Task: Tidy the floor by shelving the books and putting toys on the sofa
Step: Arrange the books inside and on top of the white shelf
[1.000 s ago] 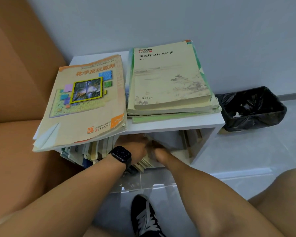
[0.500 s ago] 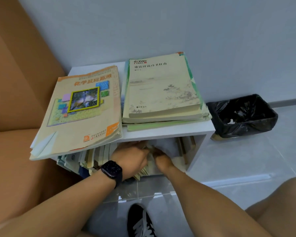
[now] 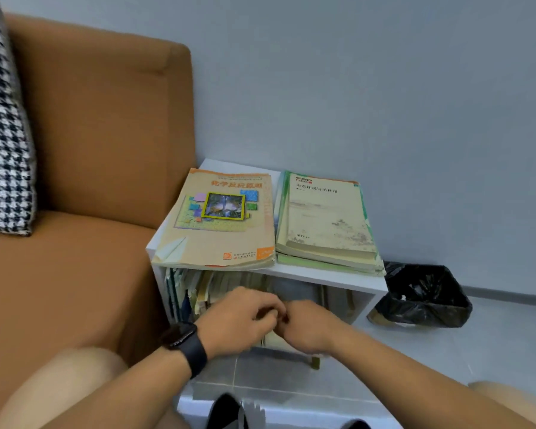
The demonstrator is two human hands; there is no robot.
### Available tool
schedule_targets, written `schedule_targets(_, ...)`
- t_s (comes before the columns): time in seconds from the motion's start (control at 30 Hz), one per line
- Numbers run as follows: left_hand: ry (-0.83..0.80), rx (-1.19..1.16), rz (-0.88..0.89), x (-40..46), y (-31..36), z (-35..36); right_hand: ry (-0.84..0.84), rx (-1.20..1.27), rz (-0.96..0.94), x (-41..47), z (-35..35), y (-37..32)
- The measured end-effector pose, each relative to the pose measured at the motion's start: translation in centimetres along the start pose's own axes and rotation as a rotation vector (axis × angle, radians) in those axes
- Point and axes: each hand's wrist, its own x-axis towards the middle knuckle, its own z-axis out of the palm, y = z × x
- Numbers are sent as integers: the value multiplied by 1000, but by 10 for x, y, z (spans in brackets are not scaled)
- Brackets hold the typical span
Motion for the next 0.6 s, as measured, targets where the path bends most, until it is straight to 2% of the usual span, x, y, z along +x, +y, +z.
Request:
schedule_targets(0.1, 187, -138, 102, -2, 16, -10, 136, 74, -111, -33, -30, -14)
schedule_targets(0.17, 368, -220, 142, -3, 20, -16, 279, 113, -175, -40, -45, -30)
schedule_targets(0.27, 585, -260, 154, 1, 16, -19, 547, -4, -235, -39, -56, -42)
schedule_targets(0.33, 663, -227, 164, 6, 12, -23, 685, -65, -236, -28, -60, -35)
schedule_targets(0.4, 667, -81, 187, 13, 9, -25, 801, -79, -232, -15, -67, -20)
schedule_targets(0.47, 594, 187, 157, 20, -1, -22, 895, -101, -217, -2, -77, -6)
schedule_targets(0.53, 496, 351, 55, 26, -11, -17, 853, -129, -168, 9, -87, 4)
schedule_targets(0.6, 459, 403, 18, 33, -20, -13, 689, -147, -84, 19, -94, 13)
